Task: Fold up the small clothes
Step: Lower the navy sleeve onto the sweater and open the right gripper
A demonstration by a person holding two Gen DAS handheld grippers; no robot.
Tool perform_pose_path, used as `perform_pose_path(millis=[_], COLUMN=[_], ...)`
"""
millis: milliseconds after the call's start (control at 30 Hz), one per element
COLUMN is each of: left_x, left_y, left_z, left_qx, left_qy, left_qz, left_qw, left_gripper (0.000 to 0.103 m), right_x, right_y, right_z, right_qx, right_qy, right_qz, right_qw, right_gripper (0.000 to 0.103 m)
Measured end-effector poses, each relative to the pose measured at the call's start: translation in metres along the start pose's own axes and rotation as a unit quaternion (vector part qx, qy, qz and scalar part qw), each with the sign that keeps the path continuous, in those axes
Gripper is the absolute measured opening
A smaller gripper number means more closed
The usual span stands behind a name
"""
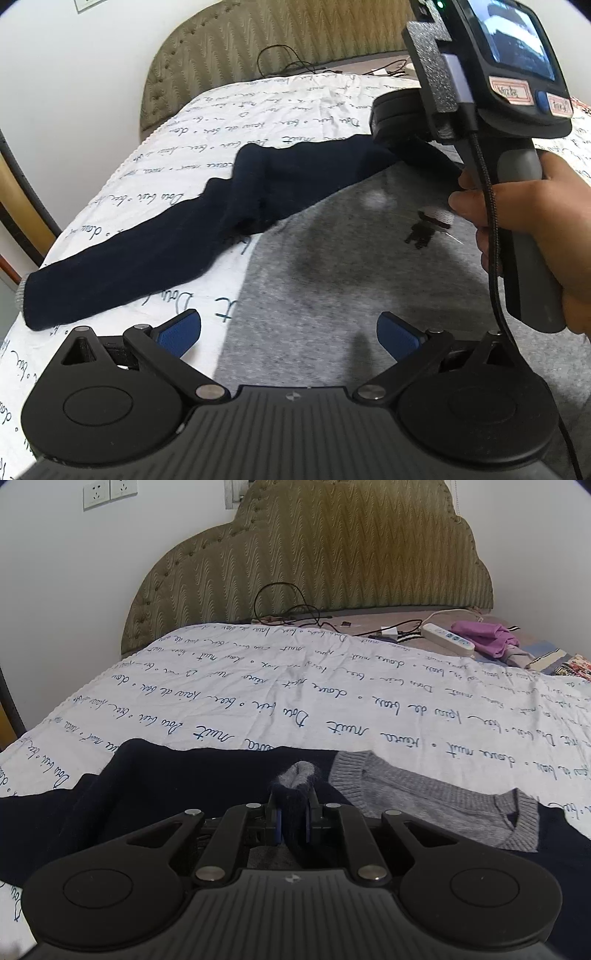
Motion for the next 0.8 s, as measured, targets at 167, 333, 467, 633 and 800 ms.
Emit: perform_pose_path(millis=[167,333,467,633,800], left_x=[-0.002,-0.005,-0.007,-0.009,-0.015], left_y=[-0.009,-0.013,-0.016,-0.023,-0.037], left_z=[0.001,0.001,0.001,0.001,0.005], left_qx=[0.008,0.011,0.01,0.017,0.019], left_qy=[-0.006,-0.01,-0.012,-0.013,-0.025], left_qz=[-0.012,-0.017,-0.022,-0.029,-0.057], left_qw=[0.9999,0.9997,0.9996,0.9994,0.9979], left_gripper=[0.103,0.103,0.103,0.103,0.103], right_x=[-0.008,-0.021,-0.02,-0.019,-0.031], right_y=[-0.001,-0.002,-0.008,-0.019,-0.014], right_z=[0.014,0.021,0.012,-0.006,-0.014], right_qx=[0.014,0.017,0.027,0.029,0.032], right_qy=[-0.029,-0.059,-0.058,-0.034,-0.042], right_qz=[0.02,0.014,0.004,-0.033,-0.024], right_qw=[0.999,0.998,0.998,0.998,0.998], right_gripper=[0.012,0.021,0.069,0.073,0.081])
Point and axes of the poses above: each gripper's, at about its wrist camera, not at the fingertips, and z roughly the way its jaws point, y to its right, x to its top, the point moved 8 cm from there along z, roughly the way its jaws point, and after that the axes turned 15 degrees about z, right-handed, at the moved point
